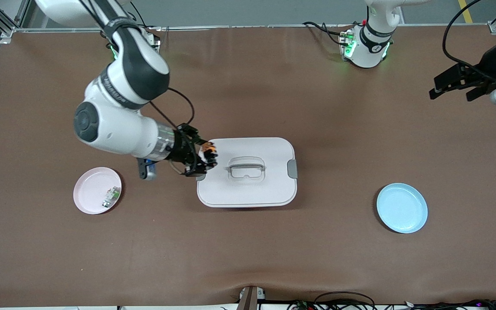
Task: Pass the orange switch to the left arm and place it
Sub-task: 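Lift the orange switch with the right gripper over the white box, then hold the switch above the box while the left gripper reaches it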
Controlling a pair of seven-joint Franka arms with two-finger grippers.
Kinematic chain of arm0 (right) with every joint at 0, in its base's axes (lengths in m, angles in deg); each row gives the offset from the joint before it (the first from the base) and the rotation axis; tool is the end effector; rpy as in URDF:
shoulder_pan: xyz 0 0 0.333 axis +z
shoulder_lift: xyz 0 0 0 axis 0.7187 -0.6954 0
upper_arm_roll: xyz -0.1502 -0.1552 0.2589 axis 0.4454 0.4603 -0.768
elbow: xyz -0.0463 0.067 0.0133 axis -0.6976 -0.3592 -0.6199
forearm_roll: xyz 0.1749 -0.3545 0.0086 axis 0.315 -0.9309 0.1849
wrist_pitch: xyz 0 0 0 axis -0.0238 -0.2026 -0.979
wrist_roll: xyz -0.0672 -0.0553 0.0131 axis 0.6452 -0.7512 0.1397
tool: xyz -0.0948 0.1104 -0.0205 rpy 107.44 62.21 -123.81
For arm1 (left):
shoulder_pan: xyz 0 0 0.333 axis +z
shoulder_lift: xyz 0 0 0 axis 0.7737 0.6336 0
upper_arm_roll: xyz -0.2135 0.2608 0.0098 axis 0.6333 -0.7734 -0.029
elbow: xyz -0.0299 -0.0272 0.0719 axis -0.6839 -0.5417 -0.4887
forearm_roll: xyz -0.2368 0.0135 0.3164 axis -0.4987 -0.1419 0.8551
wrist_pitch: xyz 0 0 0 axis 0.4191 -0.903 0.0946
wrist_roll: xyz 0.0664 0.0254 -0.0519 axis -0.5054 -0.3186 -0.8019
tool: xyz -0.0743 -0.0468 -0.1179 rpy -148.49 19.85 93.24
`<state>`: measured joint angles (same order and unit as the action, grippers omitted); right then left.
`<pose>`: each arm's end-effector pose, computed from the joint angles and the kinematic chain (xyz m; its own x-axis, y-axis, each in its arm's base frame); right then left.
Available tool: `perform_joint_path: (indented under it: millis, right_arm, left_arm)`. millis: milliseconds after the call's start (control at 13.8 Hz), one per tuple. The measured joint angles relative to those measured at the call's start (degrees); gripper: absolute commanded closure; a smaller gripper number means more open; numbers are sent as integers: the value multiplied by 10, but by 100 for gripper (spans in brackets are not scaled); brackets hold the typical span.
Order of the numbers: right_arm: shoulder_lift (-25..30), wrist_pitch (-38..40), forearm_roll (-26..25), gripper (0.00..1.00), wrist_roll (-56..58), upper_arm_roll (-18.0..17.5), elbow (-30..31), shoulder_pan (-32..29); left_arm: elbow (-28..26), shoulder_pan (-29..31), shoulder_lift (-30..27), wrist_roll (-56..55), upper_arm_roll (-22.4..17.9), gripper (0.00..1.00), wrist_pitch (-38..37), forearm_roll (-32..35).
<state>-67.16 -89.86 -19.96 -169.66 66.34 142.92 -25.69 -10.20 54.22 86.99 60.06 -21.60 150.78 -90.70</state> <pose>0.6228 0.3782 0.4490 0.1792 -0.8537 -0.4890 -0.9781 -0.2080 0.0046 0.5334 -0.0658 0.6369 0.9989 -0.0146 -0.0438 -0.0074 -0.9868 0.1619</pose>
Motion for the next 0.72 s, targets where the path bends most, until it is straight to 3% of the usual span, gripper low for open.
perform_joint_path:
  millis: [434, 723]
  right_arm:
    - [-80, -20, 0, 100, -134, 1, -134, 72]
    - [-92, -32, 0, 100, -214, 1, -194, 114]
  left_arm:
    - [0, -46, 39, -8, 5, 0, 42, -88]
    - [0, -51, 74, -12, 10, 0, 47, -165]
